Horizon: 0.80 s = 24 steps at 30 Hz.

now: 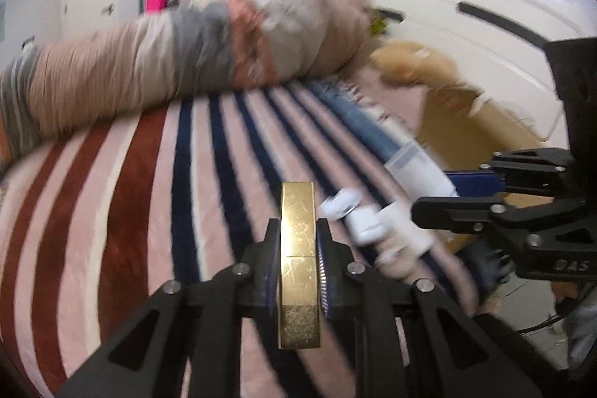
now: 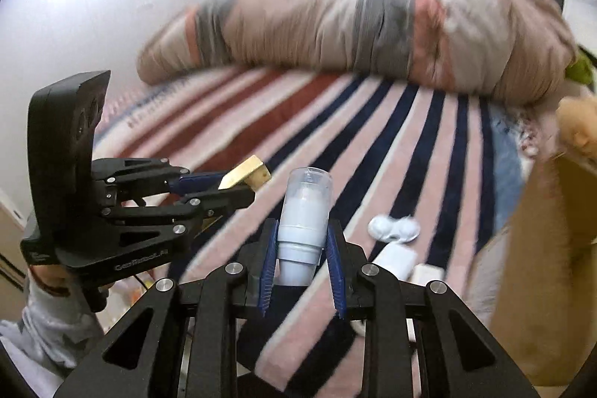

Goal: Organize rigid objects
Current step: 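Grasp the gold tube with the left gripper while the right gripper grasps the small white bottle, then carry the gold tube and white bottle into the box and release both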

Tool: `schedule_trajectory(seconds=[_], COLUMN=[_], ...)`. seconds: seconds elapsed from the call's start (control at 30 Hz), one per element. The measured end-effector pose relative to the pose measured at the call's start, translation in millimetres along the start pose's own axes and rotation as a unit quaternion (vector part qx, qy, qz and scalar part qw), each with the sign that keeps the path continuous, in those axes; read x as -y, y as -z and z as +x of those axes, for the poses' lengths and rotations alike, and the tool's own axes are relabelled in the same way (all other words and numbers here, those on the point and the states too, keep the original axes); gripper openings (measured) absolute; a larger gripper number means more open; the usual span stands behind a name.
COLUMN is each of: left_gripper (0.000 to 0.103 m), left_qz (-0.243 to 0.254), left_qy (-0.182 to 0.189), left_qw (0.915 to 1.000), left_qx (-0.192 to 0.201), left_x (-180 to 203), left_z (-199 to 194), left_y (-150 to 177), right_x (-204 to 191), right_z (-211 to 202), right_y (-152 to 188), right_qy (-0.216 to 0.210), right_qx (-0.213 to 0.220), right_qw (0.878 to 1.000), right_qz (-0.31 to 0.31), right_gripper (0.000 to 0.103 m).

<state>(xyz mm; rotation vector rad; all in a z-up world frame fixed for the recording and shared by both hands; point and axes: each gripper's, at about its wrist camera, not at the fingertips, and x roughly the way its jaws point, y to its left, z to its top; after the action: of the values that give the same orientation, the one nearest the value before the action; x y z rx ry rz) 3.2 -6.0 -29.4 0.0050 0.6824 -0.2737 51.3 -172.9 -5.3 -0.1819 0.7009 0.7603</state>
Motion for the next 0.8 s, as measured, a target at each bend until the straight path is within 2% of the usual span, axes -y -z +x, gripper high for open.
schedule_trajectory(seconds=[0.1,0.23,0.4,0.53,0.67,0.8], left_gripper=[0.015,0.015,0.015,0.015,0.015,0.015], left_qz=[0.023,0.052,0.087,0.099,0.114,0.12], left_qy=[0.025,0.062,0.106,0.13,0.12,0.111], left_qw=[0.9992,0.9962,0.9903,0.9863,0.9842,0.9806], left_qx=[0.022,0.032,0.021,-0.02,-0.064,-0.107], left_x=[31.8,78.8,143.5,184.2,206.9,218.8], left_z=[-20.0,-24.1,-6.1,22.7,56.2,87.5], left_y=[-23.3,-51.3,-78.9,-94.5,-101.3,-97.0], right_x=[10.1,47.7,102.0,141.8,174.2,188.9], right_z=[-43.3,-97.6,-134.9,-136.4,-122.0,-112.2], right_y=[0.9,15.0,41.7,58.3,65.6,70.7], right_qy=[0.016,0.05,0.102,0.126,0.143,0.147], right_qx=[0.039,0.076,0.082,0.061,0.027,0.009], right_qw=[0.999,0.995,0.989,0.986,0.984,0.985], right_qz=[0.004,0.032,0.071,0.093,0.098,0.094], right_gripper=[0.021,0.021,0.021,0.021,0.021,0.021])
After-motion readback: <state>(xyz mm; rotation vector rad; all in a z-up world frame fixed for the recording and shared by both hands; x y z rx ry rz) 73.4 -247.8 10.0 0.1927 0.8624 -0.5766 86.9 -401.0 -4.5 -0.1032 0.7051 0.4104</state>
